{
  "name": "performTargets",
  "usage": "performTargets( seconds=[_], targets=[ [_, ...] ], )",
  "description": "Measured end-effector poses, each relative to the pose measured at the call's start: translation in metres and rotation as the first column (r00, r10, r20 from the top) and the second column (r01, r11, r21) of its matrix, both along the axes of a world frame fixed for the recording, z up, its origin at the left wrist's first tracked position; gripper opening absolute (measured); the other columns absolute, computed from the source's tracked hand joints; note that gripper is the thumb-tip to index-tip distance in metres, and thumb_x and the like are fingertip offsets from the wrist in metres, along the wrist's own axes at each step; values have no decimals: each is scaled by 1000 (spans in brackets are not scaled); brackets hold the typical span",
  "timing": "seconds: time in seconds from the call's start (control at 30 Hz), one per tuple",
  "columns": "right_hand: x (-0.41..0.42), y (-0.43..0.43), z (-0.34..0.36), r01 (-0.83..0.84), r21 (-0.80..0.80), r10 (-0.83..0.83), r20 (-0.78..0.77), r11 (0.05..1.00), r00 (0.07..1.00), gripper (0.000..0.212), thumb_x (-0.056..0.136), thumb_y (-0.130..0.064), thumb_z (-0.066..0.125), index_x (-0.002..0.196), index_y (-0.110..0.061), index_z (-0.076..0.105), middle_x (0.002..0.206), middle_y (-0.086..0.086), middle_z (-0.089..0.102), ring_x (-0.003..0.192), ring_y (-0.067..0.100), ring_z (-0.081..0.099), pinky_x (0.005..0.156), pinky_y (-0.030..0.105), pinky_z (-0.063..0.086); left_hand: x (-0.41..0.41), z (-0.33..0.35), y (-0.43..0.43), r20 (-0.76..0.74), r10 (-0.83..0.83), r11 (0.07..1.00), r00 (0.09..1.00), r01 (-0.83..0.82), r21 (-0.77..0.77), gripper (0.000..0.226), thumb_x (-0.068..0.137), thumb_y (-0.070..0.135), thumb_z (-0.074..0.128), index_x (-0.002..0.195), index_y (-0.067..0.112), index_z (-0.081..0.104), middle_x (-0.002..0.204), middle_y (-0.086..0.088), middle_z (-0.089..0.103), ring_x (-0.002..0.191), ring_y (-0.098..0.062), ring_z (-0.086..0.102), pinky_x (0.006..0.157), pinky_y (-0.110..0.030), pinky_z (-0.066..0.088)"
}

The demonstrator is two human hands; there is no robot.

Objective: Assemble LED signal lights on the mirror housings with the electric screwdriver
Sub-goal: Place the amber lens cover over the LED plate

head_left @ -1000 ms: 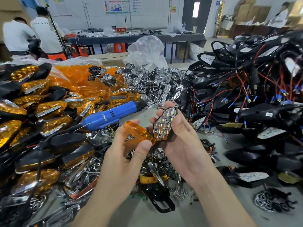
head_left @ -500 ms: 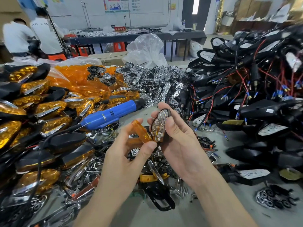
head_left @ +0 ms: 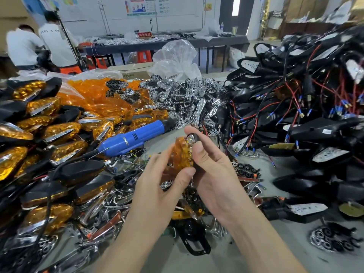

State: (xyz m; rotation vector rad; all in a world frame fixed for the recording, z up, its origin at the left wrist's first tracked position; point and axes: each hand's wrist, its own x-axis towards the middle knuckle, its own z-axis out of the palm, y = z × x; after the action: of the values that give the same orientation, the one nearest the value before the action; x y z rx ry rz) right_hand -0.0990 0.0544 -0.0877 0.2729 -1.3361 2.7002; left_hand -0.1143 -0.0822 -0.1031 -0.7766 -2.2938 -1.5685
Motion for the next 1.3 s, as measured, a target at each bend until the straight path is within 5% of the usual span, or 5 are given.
performTargets(
  seconds=[0.67, 0.83, 1.03, 1.17, 1.3],
  targets=[
    [1, -9, 4, 113, 142, -105, -66, 983, 992, 31, 81, -43, 83, 107, -30, 75, 120, -2, 72, 105, 13, 68, 86, 32, 58, -3, -10, 6, 7, 38, 999, 999, -38, -35, 50, 89, 57, 55, 137, 51, 47, 107, 18, 57, 99, -5, 63, 81, -14, 49],
    [1, -17, -6, 436, 430, -360, -249, 791, 899, 14, 98, -32, 59, 111, -28, 65, 113, -22, 68, 107, -5, 63, 89, 10, 45, -5, -9, 8, 24, -40, 998, 999, 42, -55, 52, 91, 27, 60, 131, 58, 47, 117, 23, 61, 111, 2, 59, 87, -8, 43],
    [1, -14, -5, 511, 432, -382, -352, 744, 854, 23, 106, -41, 43, 117, -25, 55, 132, -15, 63, 129, 5, 56, 99, 11, 40, -6, 12, 4, 164, -358, 927, 919, 328, 184, 38, 99, 46, 48, 136, 54, 51, 133, 25, 60, 123, 4, 56, 93, -7, 43],
    [2, -16, -9, 546, 496, -392, -385, 676, 835, 30, 108, -45, 35, 126, -28, 52, 138, -22, 55, 135, 4, 50, 102, 11, 38, -8, 13, 7, 177, -314, 942, 933, 283, 180, 40, 95, 41, 51, 135, 37, 52, 127, 22, 64, 118, 3, 59, 91, -8, 44],
    [2, -15, -10, 472, 449, -343, -341, 759, 875, 32, 109, -34, 35, 133, -27, 56, 131, -22, 59, 127, 2, 55, 98, 12, 43, -13, 11, 5, 89, -142, 988, 986, 136, 76, 43, 95, 43, 55, 136, 42, 45, 131, 27, 55, 126, 4, 51, 100, -12, 40]
  ],
)
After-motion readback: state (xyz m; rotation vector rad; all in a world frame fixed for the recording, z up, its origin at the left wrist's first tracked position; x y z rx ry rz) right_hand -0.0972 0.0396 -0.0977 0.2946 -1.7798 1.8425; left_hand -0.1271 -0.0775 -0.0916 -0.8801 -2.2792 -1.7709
